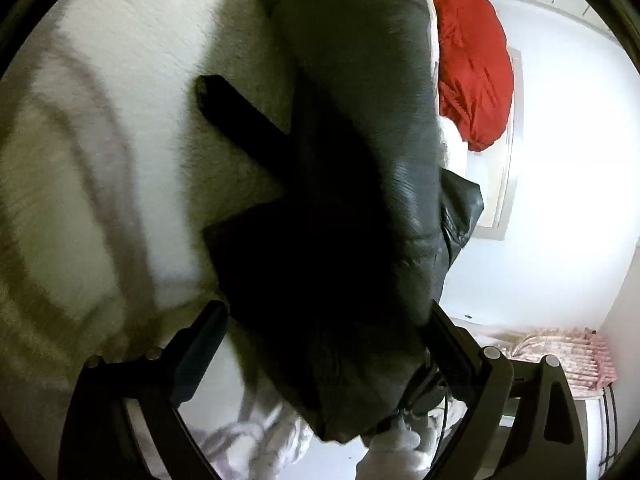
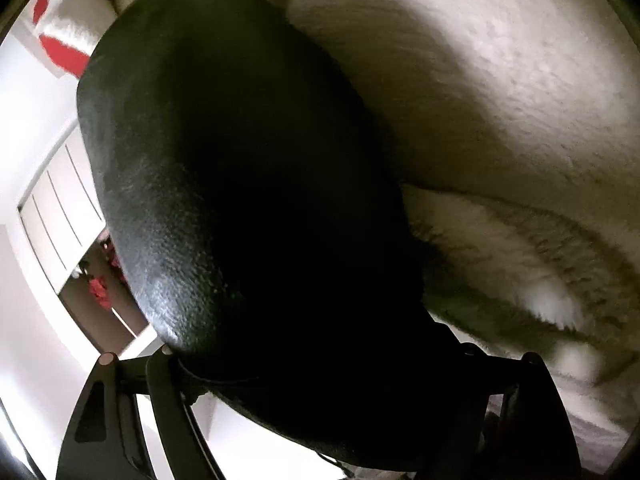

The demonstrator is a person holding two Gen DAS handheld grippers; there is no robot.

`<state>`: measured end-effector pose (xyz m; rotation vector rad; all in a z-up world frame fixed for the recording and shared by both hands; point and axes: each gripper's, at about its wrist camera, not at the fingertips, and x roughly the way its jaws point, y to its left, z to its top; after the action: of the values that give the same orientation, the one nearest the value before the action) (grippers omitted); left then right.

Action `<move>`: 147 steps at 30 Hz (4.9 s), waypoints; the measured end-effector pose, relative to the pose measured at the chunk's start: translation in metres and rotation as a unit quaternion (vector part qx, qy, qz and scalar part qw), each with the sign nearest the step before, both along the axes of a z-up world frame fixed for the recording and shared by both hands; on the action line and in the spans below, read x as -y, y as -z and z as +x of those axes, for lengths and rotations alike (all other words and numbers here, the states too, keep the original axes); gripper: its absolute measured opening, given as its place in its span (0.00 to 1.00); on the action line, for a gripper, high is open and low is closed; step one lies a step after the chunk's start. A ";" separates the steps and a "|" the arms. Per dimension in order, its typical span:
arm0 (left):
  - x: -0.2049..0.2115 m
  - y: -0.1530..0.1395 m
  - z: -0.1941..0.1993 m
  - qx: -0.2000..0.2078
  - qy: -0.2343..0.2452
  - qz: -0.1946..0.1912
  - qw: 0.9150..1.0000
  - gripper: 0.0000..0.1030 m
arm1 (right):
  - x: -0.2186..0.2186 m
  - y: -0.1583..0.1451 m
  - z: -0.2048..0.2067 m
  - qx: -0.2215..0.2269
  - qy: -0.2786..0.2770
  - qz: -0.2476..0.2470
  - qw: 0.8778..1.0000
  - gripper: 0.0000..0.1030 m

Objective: Fold large clothes

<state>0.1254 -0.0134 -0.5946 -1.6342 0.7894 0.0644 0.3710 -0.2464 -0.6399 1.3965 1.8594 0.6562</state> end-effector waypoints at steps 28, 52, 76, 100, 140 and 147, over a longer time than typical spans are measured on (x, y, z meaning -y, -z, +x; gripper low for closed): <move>-0.016 -0.094 0.101 0.027 0.003 0.136 0.990 0.37 | -0.062 -0.136 0.072 0.241 -0.059 -0.079 0.966 0.54; 0.004 -0.072 0.479 0.106 0.024 0.101 0.989 0.39 | 0.005 -0.270 0.574 0.334 -0.171 -0.162 0.913 0.55; -0.017 -0.164 0.426 0.004 0.287 0.535 0.795 0.93 | 0.013 -0.334 0.377 0.385 -0.103 -0.617 0.678 0.90; 0.000 -0.474 0.209 0.092 0.312 0.633 0.703 0.93 | -0.005 -0.683 0.037 0.453 0.030 -0.672 0.586 0.90; -0.004 -0.553 0.090 0.131 0.232 0.659 0.703 0.95 | -0.040 -0.823 -0.130 0.541 0.062 -0.650 0.529 0.97; 0.000 -0.559 0.084 0.135 0.226 0.659 0.705 0.95 | -0.032 -0.825 -0.144 0.543 0.068 -0.649 0.529 0.98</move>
<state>0.2094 -0.0134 -0.0356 -0.0425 0.6097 0.0210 0.2269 -0.2142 0.1852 -0.0688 0.6438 -0.1295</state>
